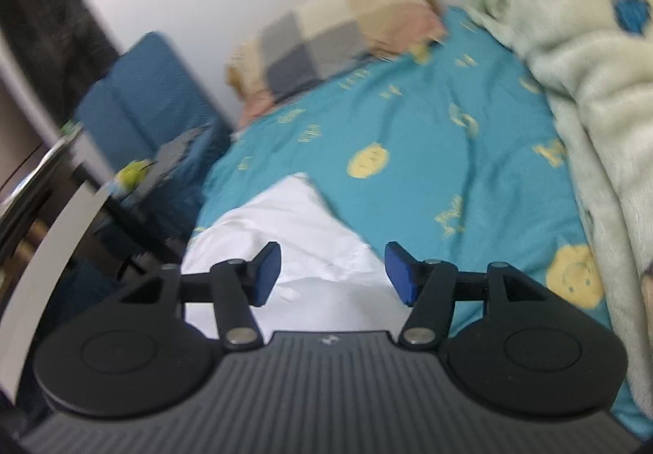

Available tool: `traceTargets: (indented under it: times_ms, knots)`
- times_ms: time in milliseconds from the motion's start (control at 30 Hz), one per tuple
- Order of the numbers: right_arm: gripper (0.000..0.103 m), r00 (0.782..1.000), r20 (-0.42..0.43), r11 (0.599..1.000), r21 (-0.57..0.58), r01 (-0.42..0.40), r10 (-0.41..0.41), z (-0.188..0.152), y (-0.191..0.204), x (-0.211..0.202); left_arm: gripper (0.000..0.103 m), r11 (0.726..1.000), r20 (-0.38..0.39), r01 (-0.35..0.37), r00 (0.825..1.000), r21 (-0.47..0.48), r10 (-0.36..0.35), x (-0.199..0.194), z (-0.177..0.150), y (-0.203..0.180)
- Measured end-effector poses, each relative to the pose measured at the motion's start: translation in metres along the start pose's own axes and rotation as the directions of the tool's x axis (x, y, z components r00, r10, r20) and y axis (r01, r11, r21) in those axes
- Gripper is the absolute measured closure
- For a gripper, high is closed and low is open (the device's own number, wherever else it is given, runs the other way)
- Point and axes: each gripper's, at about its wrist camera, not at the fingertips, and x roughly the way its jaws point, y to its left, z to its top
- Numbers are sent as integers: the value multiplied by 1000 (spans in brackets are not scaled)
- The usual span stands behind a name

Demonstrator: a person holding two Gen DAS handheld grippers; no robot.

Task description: Fold clothes

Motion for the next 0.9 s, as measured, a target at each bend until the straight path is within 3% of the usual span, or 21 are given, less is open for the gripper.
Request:
traceTargets:
  times_ms: [133,300,500,533,700,833,900]
  knots:
    - [45,989,-79,963,-231,-139,124,-23,49,-2,93,1000,-11,-7,1000,-6,7,-5,-1,-1]
    - [46,975,-204,914,-373,-158,86,-65,83,24,92,999,-16,-17,1000,-32,17,-7,0,1]
    - [47,993,-92,861,-509,20,-77,-84,93,48,92,996,-29,-64,998,-57,63,0,1,6]
    - [47,991,-68,874,-480,71,-118,-79,86,50,92,995,-34,-77,997,-64,75,1,0,7]
    - [46,970,19,903,-363,231,-240,-60,55,45,89,992,-107,-115,988,-60,108,20,-16,10]
    - [46,929,-32,858,-397,327,-369,-66,44,56,86,985,-166,-161,972,55,168,36,-38,-3]
    - [46,915,-74,869,-353,347,-396,-68,33,58,84,976,-195,-191,959,103,208,43,-51,-6]
